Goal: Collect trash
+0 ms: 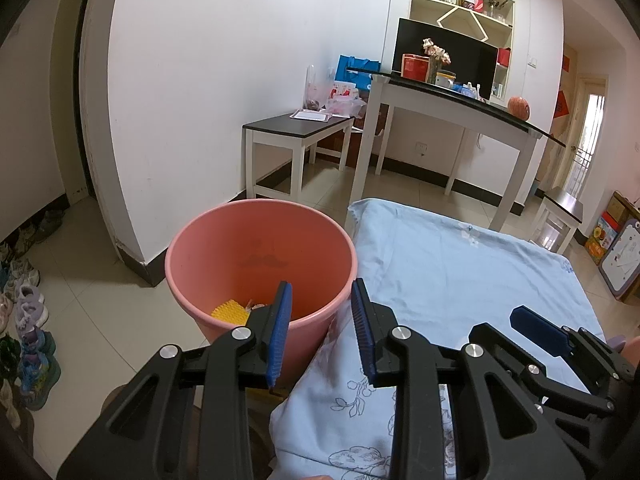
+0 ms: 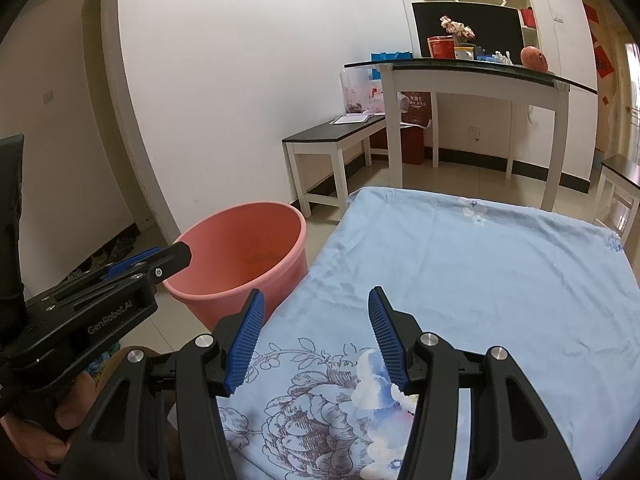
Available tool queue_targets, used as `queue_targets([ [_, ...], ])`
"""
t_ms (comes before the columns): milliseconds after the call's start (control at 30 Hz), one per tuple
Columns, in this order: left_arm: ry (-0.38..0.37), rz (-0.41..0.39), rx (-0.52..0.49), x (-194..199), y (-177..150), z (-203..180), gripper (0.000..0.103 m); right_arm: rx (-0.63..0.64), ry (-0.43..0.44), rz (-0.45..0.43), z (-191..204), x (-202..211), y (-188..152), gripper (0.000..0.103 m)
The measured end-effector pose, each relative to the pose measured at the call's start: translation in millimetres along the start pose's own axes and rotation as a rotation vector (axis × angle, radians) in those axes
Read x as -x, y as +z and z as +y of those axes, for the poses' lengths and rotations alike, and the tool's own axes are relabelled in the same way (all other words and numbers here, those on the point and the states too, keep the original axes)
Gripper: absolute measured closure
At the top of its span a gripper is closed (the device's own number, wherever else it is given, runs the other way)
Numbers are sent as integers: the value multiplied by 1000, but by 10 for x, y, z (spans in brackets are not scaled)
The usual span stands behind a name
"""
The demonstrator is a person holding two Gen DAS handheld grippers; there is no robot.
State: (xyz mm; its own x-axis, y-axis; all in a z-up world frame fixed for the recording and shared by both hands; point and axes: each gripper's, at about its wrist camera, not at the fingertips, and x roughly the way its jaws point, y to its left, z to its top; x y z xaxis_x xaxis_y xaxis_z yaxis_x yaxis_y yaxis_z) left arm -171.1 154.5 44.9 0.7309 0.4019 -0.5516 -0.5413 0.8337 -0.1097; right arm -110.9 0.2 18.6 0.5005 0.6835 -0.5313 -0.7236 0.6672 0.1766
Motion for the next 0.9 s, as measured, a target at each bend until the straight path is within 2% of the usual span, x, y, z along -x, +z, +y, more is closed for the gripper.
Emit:
queue_targets([
  [900,-4,9,-4,14,-21,8,72,-2,0,1,-1,1,5,49],
])
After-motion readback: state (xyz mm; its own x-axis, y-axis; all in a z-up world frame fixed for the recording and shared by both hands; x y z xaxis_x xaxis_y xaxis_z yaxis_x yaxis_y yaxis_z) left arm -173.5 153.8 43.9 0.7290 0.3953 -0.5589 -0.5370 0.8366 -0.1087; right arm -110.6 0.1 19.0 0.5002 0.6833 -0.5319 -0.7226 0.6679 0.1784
